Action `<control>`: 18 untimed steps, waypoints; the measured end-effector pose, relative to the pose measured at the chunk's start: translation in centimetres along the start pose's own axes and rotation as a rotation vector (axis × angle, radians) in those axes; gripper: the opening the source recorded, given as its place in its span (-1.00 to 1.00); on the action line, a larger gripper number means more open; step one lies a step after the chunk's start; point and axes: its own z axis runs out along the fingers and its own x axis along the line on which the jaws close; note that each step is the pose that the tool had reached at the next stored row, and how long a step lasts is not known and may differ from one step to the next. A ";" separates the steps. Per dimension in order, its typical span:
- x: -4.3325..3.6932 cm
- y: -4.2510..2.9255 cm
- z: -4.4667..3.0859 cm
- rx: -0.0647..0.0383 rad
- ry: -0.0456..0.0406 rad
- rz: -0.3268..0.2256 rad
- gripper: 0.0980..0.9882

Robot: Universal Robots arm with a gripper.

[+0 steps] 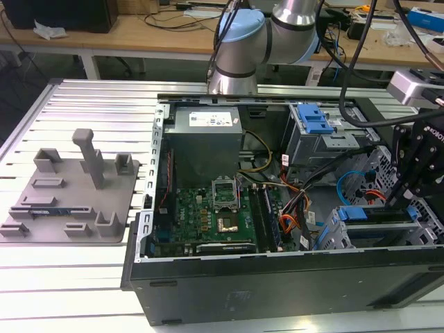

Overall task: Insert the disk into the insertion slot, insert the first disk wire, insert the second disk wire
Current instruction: 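Insert the first disk wire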

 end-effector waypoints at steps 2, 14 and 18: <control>0.00 0.00 0.01 -0.001 0.0001 0.000 -0.85; -0.04 -0.02 0.26 0.000 0.0008 -0.008 -0.85; -0.04 -0.03 0.30 0.001 0.0009 -0.011 -0.85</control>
